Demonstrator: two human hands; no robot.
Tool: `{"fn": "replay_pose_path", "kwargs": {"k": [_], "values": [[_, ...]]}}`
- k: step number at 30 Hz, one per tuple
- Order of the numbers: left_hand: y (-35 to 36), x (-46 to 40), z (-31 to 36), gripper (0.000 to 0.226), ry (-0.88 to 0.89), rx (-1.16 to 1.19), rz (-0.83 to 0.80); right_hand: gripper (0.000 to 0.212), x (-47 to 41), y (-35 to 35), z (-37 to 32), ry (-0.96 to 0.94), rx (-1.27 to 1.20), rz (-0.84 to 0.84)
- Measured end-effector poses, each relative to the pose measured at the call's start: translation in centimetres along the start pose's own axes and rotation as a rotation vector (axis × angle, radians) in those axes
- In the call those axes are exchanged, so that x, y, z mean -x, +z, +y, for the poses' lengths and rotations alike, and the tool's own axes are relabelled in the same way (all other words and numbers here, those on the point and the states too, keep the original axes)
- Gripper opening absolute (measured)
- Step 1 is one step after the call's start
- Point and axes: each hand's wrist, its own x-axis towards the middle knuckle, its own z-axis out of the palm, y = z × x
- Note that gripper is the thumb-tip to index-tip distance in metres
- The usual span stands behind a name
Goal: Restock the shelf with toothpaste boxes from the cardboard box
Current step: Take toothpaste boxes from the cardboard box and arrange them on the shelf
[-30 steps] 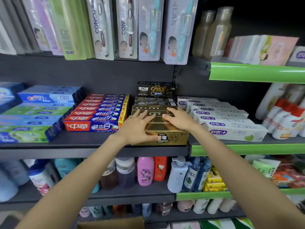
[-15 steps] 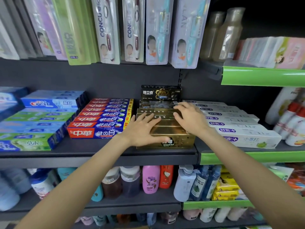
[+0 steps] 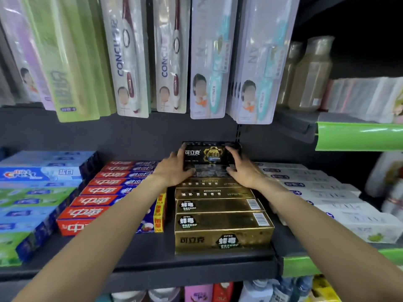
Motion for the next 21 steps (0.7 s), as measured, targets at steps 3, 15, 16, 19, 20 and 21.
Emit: {"fn": "replay_pose_path", "kwargs": {"k": [3, 15, 16, 19, 20, 21], "values": [[0.5, -1.9, 0.4, 0.095, 0.002, 0.118, -0.034, 0.067, -1.6, 0.4, 0.2, -0.003, -0.180, 0.031], [1.9, -1.9, 0.6, 0.095, 0.019, 0.167, 0.039, 0.077, -2.3, 0.5, 0.4, 0.032, -0.185, -0.039], [1.9, -1.9, 0.7, 0.095, 0.022, 0.170, 0.041, 0.078, -2.1, 0.6, 0.5, 0.033, -0.179, -0.045], [1.9, -1.9, 0.7, 0.097, 0.018, 0.200, 0.037, 0.078, -2.1, 1.0, 0.4, 0.034, -0.189, -0.018], [1.8, -1.9, 0.7, 0.098, 0.015, 0.214, 0.035, 0.078, -2.2, 1.1, 0.4, 0.034, -0.200, -0.014], [1.7, -1.9, 0.6, 0.099, 0.010, 0.228, 0.032, 0.078, -2.3, 1.2, 0.4, 0.030, -0.208, -0.013]]}}
